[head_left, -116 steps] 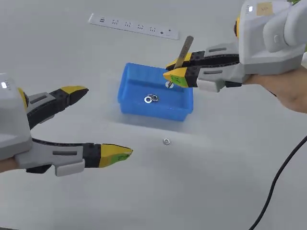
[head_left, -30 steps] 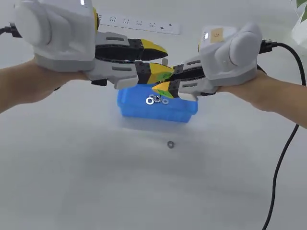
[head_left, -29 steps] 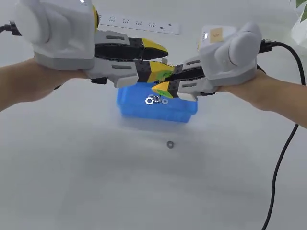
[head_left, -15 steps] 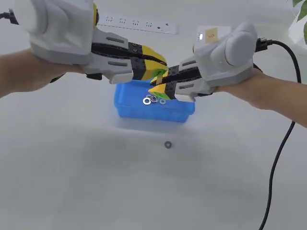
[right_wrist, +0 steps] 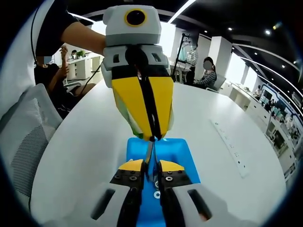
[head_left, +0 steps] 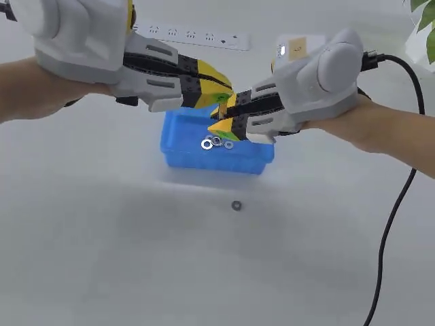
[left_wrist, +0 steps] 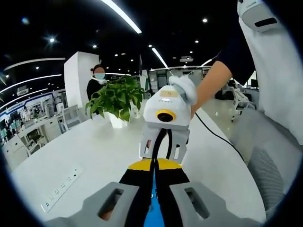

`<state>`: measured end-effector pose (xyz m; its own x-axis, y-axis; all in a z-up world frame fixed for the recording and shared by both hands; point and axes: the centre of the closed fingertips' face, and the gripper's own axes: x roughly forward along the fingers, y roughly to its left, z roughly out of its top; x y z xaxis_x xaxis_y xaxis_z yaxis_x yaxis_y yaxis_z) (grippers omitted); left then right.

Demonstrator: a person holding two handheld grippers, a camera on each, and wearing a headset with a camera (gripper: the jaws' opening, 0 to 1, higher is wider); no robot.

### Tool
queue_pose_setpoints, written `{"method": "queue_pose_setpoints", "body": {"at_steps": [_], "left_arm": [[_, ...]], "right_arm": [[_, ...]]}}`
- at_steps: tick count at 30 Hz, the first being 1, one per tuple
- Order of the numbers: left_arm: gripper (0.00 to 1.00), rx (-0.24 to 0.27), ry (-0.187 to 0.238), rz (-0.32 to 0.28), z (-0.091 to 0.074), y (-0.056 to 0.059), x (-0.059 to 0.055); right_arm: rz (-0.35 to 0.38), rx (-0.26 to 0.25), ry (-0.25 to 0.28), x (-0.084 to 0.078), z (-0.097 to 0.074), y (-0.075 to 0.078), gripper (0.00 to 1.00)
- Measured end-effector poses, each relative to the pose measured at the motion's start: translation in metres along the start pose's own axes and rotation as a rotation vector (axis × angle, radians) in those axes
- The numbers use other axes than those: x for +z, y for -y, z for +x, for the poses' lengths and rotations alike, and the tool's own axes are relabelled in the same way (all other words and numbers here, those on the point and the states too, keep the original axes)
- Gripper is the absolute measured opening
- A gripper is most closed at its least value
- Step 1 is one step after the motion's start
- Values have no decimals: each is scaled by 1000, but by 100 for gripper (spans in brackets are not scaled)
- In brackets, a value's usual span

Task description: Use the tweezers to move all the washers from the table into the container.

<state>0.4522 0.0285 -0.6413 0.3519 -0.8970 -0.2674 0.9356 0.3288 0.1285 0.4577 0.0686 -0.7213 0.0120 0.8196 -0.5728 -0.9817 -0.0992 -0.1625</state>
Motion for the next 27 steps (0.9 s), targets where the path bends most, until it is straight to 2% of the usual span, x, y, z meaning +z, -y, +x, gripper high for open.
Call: {"method": "queue_pose_setpoints", "body": {"at_steps": [9, 12, 14, 15, 16, 17, 18, 20, 23, 25, 27], "left_arm": [[4, 18, 3, 32, 0, -6, 10], [4, 20, -1, 57, -3, -7, 15], [4, 22, 11, 59, -6, -6, 21], [4, 25, 20, 59, -7, -5, 23], [4, 27, 23, 60, -8, -4, 25], [4, 30, 25, 60, -9, -3, 26], [4, 30, 28, 59, -10, -1, 26], [4, 29, 31, 62, -10, 6, 27], [4, 19, 33, 60, -8, 18, 26], [4, 6, 35, 55, -7, 26, 24], [4, -4, 50, 34, -5, 35, 23]], "right_arm": [[32, -28, 0, 3, -10, 4, 17], [58, -38, 7, 3, -18, 3, 23], [54, -76, 17, 3, -27, 2, 26], [32, -121, 33, 4, -34, 4, 26], [51, -124, 44, 5, -38, 2, 26], [97, -130, 73, 6, -44, -3, 27], [102, -134, 76, 5, -48, -6, 30], [95, -149, 70, 0, -58, -15, 33], [123, -170, 81, -7, -69, -25, 38], [154, -196, 74, -18, -78, -35, 40], [167, -194, 61, -25, -82, -44, 43]]}}
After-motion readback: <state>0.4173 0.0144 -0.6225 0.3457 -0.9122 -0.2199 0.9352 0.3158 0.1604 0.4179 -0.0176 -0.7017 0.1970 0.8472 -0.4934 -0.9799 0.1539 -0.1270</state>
